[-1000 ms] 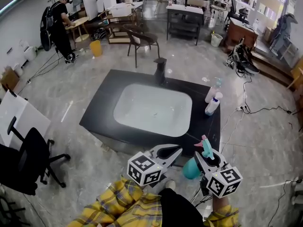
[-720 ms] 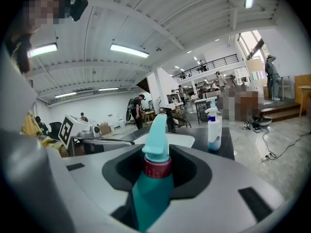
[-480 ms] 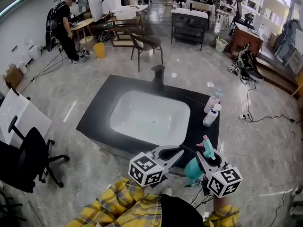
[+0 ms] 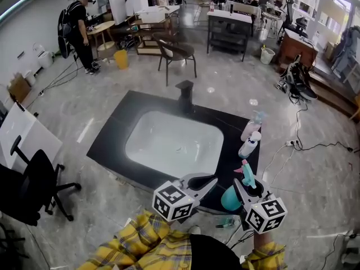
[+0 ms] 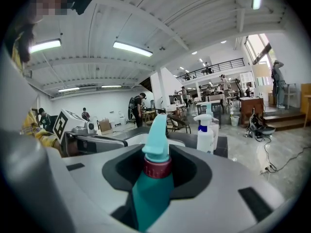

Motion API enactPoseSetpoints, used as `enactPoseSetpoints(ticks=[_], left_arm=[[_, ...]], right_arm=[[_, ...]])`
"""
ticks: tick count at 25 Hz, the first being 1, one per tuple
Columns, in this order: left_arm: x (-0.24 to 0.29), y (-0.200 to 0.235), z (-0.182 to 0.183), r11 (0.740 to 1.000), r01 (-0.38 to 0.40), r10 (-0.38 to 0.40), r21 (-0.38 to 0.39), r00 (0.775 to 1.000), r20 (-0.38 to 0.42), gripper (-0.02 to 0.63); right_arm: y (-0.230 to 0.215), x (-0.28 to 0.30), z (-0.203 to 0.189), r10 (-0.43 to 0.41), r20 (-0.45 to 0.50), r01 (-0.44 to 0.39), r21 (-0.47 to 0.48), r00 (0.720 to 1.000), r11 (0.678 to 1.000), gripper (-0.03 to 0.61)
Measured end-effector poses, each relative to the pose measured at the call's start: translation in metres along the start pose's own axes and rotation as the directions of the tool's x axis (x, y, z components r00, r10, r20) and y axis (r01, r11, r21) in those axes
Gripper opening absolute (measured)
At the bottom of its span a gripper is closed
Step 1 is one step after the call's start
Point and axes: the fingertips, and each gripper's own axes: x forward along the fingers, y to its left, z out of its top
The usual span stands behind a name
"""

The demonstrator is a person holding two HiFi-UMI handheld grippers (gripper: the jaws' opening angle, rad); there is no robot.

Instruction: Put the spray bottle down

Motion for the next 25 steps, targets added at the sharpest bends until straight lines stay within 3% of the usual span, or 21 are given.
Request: enactPoseSetpoints(ticks=[8, 25], left_arm=[[0.022, 0.012, 0.006, 1.000, -0.020, 0.020, -0.006, 1.000, 0.001, 0.020], [0.034, 0.027, 0.011, 0.998, -0.062, 0.062, 0.016, 0.998, 0.007, 0.020]], right_arm=[[-0.028, 0.012, 0.008, -0.006, 0.036, 0.007, -0.031, 0.999, 0.999, 0.138], [-0.056, 0.035, 0.015, -0.055, 0.194, 0.093, -0.193, 0.980, 0.977, 0.138]])
